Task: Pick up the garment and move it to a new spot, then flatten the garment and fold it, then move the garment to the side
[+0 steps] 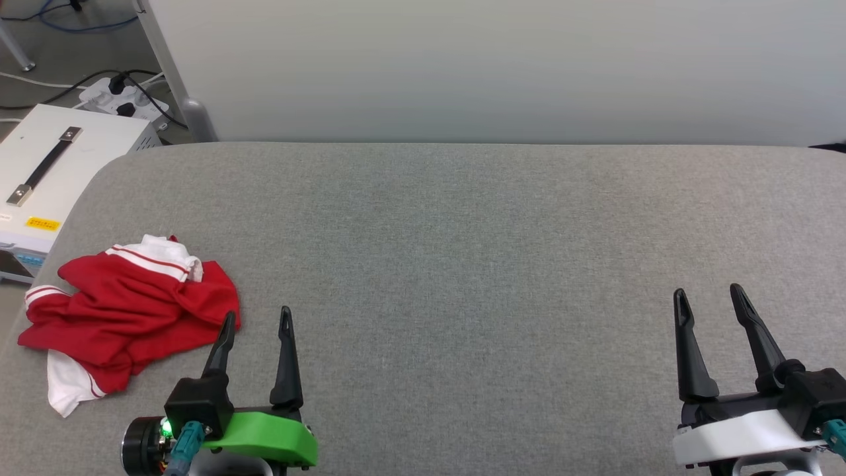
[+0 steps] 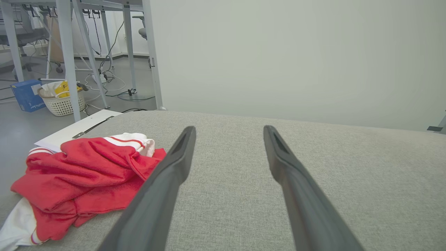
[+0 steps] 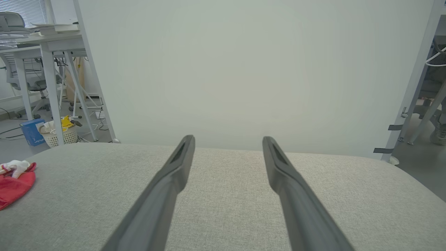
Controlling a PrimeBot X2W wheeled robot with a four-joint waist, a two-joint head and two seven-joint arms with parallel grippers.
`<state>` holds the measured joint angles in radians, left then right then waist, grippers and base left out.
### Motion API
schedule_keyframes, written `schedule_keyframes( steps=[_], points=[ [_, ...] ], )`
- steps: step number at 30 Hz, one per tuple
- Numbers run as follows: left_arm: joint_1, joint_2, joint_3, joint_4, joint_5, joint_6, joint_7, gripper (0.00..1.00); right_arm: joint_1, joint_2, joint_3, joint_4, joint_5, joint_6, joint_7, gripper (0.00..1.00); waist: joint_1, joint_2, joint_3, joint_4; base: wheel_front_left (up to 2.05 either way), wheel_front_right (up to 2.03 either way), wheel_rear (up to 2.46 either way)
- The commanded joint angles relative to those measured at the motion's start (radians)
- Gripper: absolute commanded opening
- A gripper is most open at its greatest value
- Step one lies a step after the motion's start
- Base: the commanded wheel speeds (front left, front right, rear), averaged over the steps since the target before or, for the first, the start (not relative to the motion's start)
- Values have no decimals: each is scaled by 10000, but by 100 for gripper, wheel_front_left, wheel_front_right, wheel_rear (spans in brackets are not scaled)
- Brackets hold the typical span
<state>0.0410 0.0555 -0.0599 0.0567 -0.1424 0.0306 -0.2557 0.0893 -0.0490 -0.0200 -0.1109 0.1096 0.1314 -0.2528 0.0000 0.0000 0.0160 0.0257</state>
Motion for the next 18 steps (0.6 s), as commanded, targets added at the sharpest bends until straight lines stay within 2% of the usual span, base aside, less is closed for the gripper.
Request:
schedule_keyframes(
  steps=[1,10,18],
  points=[
    [76,-53,15,14,15,37,-61,100,105,-12,21,-12,33,-7,-90,100,0,0,16,6,0,0,0],
    [47,-53,68,40,15,61,-61,100,104,-12,101,2,3,-7,-90,100,0,0,42,148,0,0,0],
    [-87,-53,264,49,-24,110,-61,100,83,-12,190,-51,-48,-7,-90,100,0,0,220,808,0,0,0]
  ],
)
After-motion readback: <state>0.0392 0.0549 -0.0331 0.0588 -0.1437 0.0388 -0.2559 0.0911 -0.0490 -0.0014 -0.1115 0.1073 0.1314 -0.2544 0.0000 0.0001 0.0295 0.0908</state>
